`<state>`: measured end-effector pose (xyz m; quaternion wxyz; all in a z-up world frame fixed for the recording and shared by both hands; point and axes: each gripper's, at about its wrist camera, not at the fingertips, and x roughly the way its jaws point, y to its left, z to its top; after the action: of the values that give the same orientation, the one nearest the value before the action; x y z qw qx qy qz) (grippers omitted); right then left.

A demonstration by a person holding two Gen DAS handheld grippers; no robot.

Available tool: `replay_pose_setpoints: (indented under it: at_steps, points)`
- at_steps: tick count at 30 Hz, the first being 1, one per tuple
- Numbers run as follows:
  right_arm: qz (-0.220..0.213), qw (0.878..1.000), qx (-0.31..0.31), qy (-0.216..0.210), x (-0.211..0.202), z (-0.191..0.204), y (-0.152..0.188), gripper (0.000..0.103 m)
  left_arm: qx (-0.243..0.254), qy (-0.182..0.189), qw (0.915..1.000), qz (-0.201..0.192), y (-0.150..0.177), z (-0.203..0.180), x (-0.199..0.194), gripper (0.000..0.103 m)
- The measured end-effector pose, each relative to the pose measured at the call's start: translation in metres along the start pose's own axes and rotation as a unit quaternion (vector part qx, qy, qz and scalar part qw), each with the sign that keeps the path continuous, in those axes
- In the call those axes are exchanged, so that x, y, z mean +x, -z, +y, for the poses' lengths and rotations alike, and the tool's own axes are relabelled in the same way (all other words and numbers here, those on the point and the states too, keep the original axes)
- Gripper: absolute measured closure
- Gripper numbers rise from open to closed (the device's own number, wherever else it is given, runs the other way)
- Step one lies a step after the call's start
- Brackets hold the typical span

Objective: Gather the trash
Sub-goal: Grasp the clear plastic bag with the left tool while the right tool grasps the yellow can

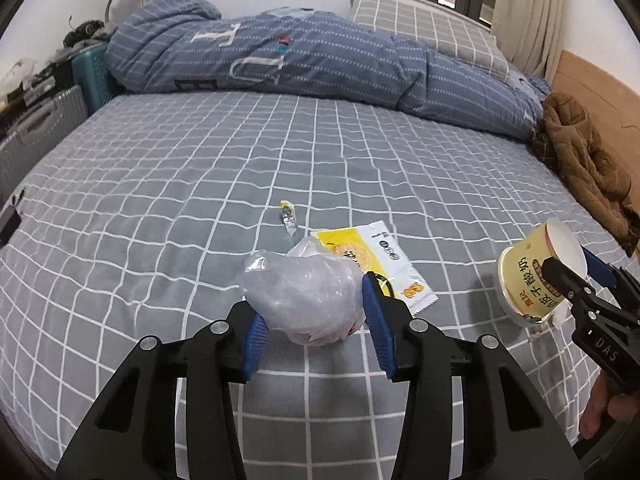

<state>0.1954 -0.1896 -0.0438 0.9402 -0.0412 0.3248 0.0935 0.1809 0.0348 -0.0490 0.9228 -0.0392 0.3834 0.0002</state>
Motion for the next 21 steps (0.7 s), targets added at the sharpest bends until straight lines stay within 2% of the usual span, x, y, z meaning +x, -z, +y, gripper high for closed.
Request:
replay_pose_setpoints:
  at_steps: [8, 21]
  points:
    - [-0.011, 1.0, 0.002, -0.005, -0.022, 0.008, 0.0, 0.038, 0.018, 0.005, 0.9998, -0.005, 0.008, -0.016, -0.016, 0.059]
    - [-0.022, 1.0, 0.002, -0.011, -0.06, 0.021, 0.009, 0.038, 0.024, -0.002, 0.9996, -0.013, 0.029, -0.018, -0.054, 0.06]
